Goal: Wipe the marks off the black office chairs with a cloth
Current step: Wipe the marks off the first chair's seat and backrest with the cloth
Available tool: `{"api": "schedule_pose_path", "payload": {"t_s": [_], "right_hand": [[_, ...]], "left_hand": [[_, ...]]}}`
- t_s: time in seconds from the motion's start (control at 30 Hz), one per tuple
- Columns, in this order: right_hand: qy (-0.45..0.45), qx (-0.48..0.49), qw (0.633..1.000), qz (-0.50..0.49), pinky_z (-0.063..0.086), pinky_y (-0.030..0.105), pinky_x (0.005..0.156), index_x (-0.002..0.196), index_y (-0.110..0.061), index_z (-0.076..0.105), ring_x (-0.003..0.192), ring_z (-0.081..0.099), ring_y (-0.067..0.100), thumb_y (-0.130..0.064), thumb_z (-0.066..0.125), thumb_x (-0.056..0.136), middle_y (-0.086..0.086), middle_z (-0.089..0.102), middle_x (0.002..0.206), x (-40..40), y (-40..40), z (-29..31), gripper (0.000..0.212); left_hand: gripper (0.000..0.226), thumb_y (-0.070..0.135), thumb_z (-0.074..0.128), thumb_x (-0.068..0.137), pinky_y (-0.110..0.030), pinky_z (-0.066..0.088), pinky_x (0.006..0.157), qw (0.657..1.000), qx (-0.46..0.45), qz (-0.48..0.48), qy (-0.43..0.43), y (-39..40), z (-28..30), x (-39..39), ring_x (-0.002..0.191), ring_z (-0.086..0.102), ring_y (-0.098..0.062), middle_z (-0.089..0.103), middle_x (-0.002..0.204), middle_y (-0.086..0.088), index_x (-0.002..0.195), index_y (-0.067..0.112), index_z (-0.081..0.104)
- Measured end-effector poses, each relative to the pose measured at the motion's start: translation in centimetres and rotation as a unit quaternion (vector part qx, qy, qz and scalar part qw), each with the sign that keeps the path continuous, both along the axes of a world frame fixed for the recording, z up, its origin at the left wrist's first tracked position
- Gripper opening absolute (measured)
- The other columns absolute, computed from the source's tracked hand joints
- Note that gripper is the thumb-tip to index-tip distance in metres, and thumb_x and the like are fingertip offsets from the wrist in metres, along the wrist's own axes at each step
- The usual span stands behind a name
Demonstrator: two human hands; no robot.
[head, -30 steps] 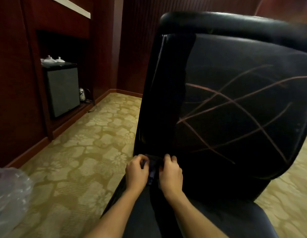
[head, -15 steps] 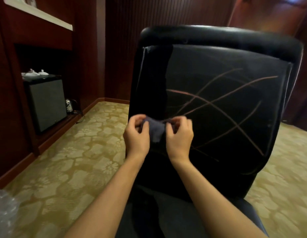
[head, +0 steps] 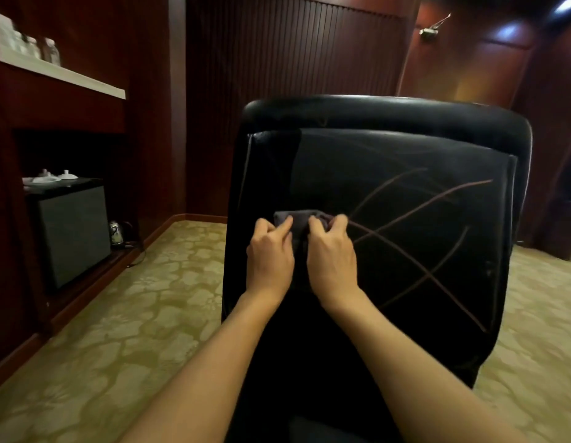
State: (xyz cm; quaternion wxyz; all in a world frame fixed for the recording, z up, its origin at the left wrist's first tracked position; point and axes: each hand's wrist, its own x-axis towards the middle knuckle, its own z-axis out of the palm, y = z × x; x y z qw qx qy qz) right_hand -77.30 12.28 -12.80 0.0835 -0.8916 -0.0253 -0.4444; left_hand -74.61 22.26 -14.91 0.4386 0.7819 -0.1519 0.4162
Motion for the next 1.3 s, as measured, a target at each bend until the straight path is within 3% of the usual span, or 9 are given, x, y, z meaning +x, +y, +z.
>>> {"api": "schedule_pose_path", "payload": {"t_s": [0.13, 0.23, 0.43, 0.57, 0.67, 0.83, 1.03, 1.17, 1.3], "right_hand": [[0.078, -0.004, 0.997, 0.021, 0.044, 0.032, 0.063, 0.118, -0.011, 0.05, 0.084, 0.063, 0.034, -0.017, 0.043, 0.1, 0.012, 0.048, 0.109, -2.1, 0.5, -2.5, 0.02], [0.081, 0.016, 0.996, 0.045, 0.053, 0.044, 0.064, 0.113, -0.011, 0.054, 0.081, 0.064, 0.038, -0.018, 0.044, 0.1, 0.011, 0.05, 0.105, -3.3, 0.1, -3.1, 0.017], [-0.064, -0.008, 0.996, 0.057, 0.05, 0.044, 0.064, 0.113, -0.005, 0.063, 0.078, 0.064, 0.044, -0.015, 0.053, 0.097, 0.018, 0.054, 0.107, -2.6, -0.2, 5.2, 0.021], [-0.066, -0.06, 0.995, 0.046, 0.047, 0.039, 0.062, 0.113, -0.006, 0.061, 0.081, 0.065, 0.039, -0.016, 0.049, 0.1, 0.016, 0.053, 0.111, -1.0, -0.7, 9.0, 0.021], [-0.003, -0.133, 0.991, 0.005, 0.036, 0.035, 0.057, 0.112, -0.007, 0.061, 0.077, 0.065, 0.04, -0.013, 0.049, 0.097, 0.018, 0.054, 0.107, 0.2, -1.6, 6.0, 0.02], [0.03, -0.157, 0.987, -0.013, 0.043, 0.029, 0.036, 0.096, -0.008, 0.07, 0.046, 0.061, 0.025, -0.01, 0.079, 0.073, 0.011, 0.06, 0.082, -0.4, -2.2, -1.4, 0.025], [0.136, -0.169, 0.975, 0.042, 0.053, 0.034, 0.05, 0.118, -0.006, 0.063, 0.064, 0.068, 0.027, -0.013, 0.065, 0.088, 0.012, 0.058, 0.103, -3.4, -2.9, -6.5, 0.03], [0.037, -0.162, 0.986, 0.012, 0.036, 0.026, 0.032, 0.079, -0.01, 0.066, 0.041, 0.058, 0.026, -0.008, 0.082, 0.063, 0.01, 0.057, 0.077, -2.6, -2.6, -1.8, 0.022], [0.005, -0.139, 0.99, -0.016, 0.037, 0.036, 0.051, 0.101, -0.004, 0.063, 0.07, 0.065, 0.04, -0.013, 0.055, 0.093, 0.018, 0.056, 0.103, -1.2, -4.0, 4.8, 0.014]], "left_hand": [[0.034, 0.016, 0.056, 0.1, -0.035, 0.053, 0.07, 0.999, 0.042, 0.011, 0.027, 0.6, -4.0, -2.0, 0.075, 0.061, -0.023, 0.053, 0.095, -0.007, 0.133, 0.013, 0.062], [0.031, 0.01, 0.06, 0.097, -0.016, 0.04, 0.071, 0.999, -0.017, -0.009, 0.026, 1.0, -4.8, -2.7, 0.07, 0.051, -0.012, 0.049, 0.086, -0.001, 0.127, 0.011, 0.067], [0.029, 0.005, 0.06, 0.091, -0.012, 0.031, 0.075, 0.995, -0.056, 0.005, -0.087, 0.7, 4.1, -1.5, 0.075, 0.046, -0.01, 0.046, 0.084, -0.001, 0.118, 0.003, 0.071], [0.028, 0.01, 0.061, 0.094, -0.019, 0.04, 0.077, 0.996, -0.016, 0.017, -0.083, 0.6, 7.7, 0.5, 0.077, 0.053, -0.016, 0.052, 0.09, -0.004, 0.119, 0.011, 0.072], [0.023, 0.014, 0.063, 0.093, -0.037, 0.05, 0.08, 0.999, 0.047, 0.012, -0.019, -0.3, 5.2, 1.4, 0.086, 0.062, -0.03, 0.059, 0.1, -0.01, 0.112, 0.015, 0.075], [0.028, 0.009, 0.065, 0.09, -0.038, 0.054, 0.076, 0.997, 0.079, -0.015, 0.003, -0.6, -2.6, 0.3, 0.082, 0.063, -0.027, 0.058, 0.1, -0.007, 0.117, 0.015, 0.074], [0.026, 0.007, 0.068, 0.09, -0.03, 0.052, 0.072, 0.997, 0.059, -0.053, 0.016, 0.5, -8.9, -2.4, 0.075, 0.055, -0.008, 0.051, 0.088, 0.006, 0.114, 0.014, 0.075], [0.022, 0.004, 0.068, 0.087, -0.023, 0.042, 0.069, 0.998, 0.028, -0.041, -0.029, 0.1, -4.2, -1.4, 0.071, 0.055, -0.016, 0.054, 0.082, -0.004, 0.107, 0.008, 0.076], [0.023, 0.01, 0.064, 0.09, -0.017, 0.036, 0.07, 0.996, 0.002, -0.036, -0.081, -1.5, 3.0, 0.5, 0.073, 0.053, -0.015, 0.055, 0.082, -0.006, 0.11, 0.006, 0.075]]}}
